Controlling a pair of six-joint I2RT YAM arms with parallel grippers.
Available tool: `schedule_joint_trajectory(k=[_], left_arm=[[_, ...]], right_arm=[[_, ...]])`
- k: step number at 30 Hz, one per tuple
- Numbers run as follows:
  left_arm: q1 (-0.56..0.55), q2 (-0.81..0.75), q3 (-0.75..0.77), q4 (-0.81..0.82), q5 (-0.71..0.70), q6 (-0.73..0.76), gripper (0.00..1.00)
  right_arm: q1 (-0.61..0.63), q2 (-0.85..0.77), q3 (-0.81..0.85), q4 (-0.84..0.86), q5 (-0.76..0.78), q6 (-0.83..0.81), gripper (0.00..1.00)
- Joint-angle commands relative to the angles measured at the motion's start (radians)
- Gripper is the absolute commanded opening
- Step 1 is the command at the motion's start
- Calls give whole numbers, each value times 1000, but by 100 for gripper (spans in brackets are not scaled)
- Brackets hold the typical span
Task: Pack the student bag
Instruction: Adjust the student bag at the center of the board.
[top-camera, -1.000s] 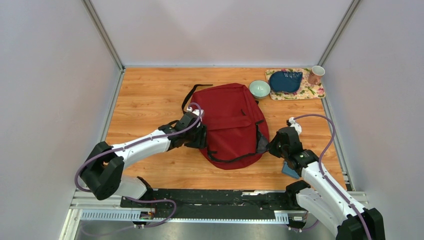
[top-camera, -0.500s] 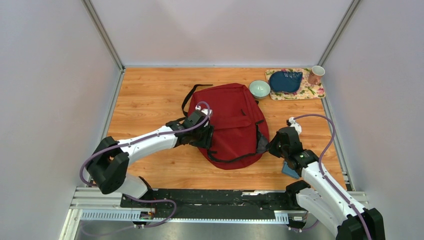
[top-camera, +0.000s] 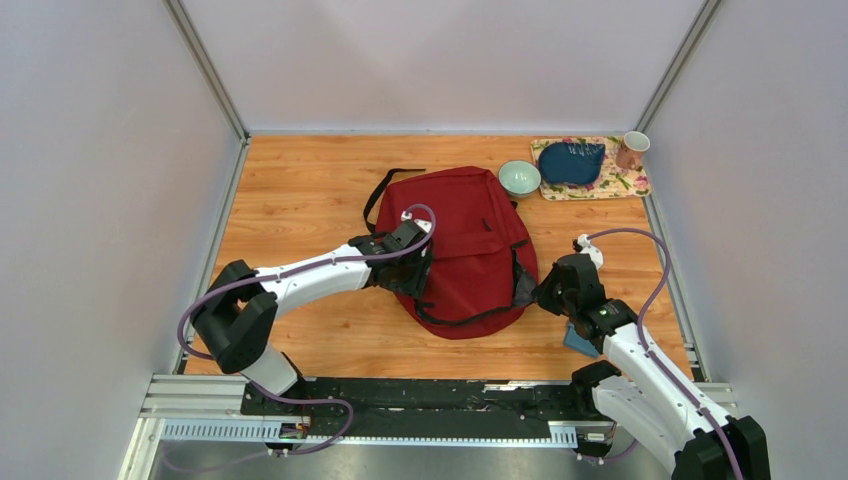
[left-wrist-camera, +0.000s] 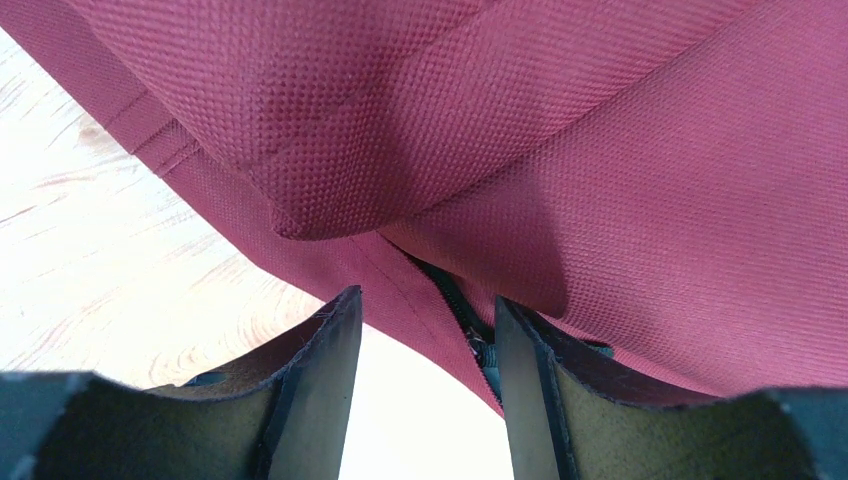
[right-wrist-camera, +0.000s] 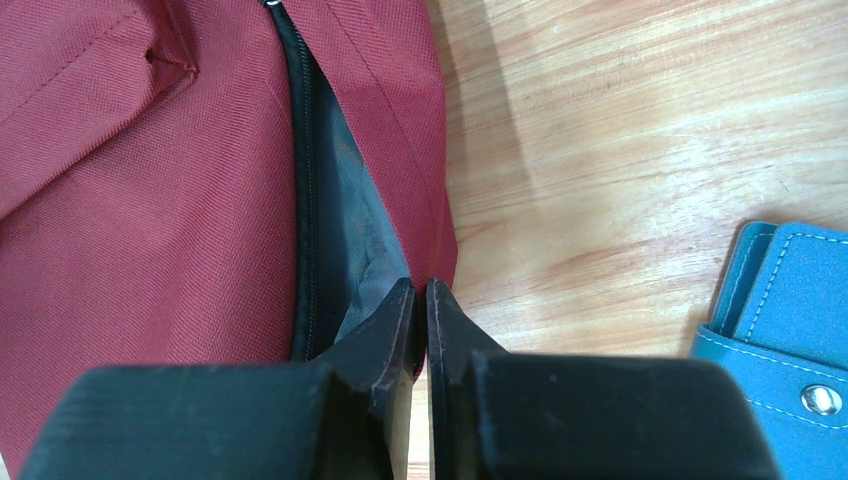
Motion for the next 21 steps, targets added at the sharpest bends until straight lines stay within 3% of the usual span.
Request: schedule_joint_trajectory(k=[1, 10, 14, 16, 21], left_arm=[[-9, 12, 43, -34, -29, 25, 59], [-12, 18, 53, -70, -61, 39, 52], [-13, 12, 49, -75, -74, 39, 42], [-13, 8, 43, -70, -77, 39, 28], [-13, -6, 35, -60, -89, 37, 27]], right_arm=[[-3, -9, -7, 32, -11, 9, 10], [-3, -8, -11, 37, -10, 9, 10], [-3, -8, -13, 37, -10, 9, 10], [-2, -8, -14, 38, -10, 9, 10], [-2, -9, -13, 37, -11, 9, 10]])
